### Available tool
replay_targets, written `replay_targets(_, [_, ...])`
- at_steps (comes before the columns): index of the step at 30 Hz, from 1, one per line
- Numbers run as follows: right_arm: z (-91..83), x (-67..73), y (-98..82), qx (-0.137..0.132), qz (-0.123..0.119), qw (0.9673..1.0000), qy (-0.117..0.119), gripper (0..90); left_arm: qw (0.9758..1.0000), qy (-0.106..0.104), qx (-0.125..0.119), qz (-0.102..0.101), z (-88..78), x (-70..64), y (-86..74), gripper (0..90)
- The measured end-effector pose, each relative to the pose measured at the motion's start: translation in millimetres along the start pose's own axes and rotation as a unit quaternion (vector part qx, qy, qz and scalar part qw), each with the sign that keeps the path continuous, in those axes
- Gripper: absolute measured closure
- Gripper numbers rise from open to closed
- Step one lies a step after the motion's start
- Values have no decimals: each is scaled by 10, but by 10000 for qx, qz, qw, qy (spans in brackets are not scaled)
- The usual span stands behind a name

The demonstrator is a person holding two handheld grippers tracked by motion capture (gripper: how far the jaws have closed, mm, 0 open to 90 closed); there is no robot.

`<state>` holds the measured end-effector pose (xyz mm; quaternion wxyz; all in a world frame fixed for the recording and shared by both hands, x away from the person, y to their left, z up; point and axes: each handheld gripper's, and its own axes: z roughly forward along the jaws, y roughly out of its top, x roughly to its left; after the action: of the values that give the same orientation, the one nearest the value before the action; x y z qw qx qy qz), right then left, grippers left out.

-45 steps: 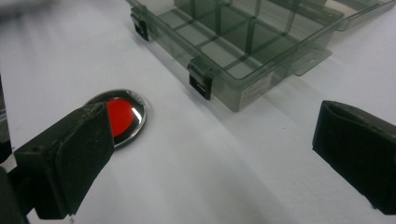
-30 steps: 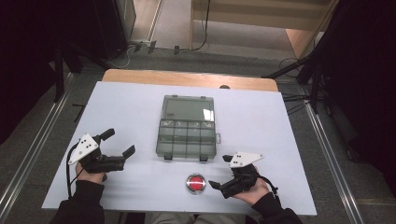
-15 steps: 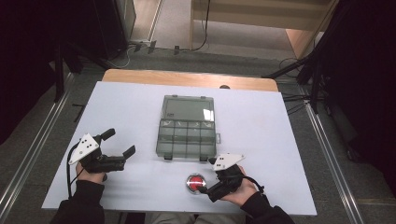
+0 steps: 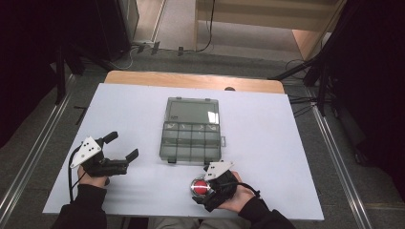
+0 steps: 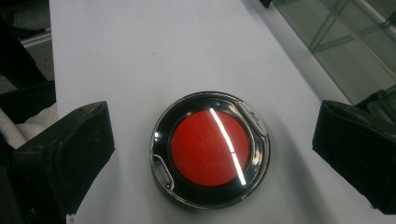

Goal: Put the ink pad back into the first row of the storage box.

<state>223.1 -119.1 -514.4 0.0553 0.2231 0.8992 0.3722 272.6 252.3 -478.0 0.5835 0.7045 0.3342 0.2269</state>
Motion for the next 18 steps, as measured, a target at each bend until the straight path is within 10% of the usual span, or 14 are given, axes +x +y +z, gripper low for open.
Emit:
replay_targets(11, [71,48,21,393,-341,9986,-109,291,10000,-1,-7,0,-2,2,1,0])
replay_targets(18, [59,50,28,399,-334,9985,-142,307,10000,7,3,-1,-2,0,0,0])
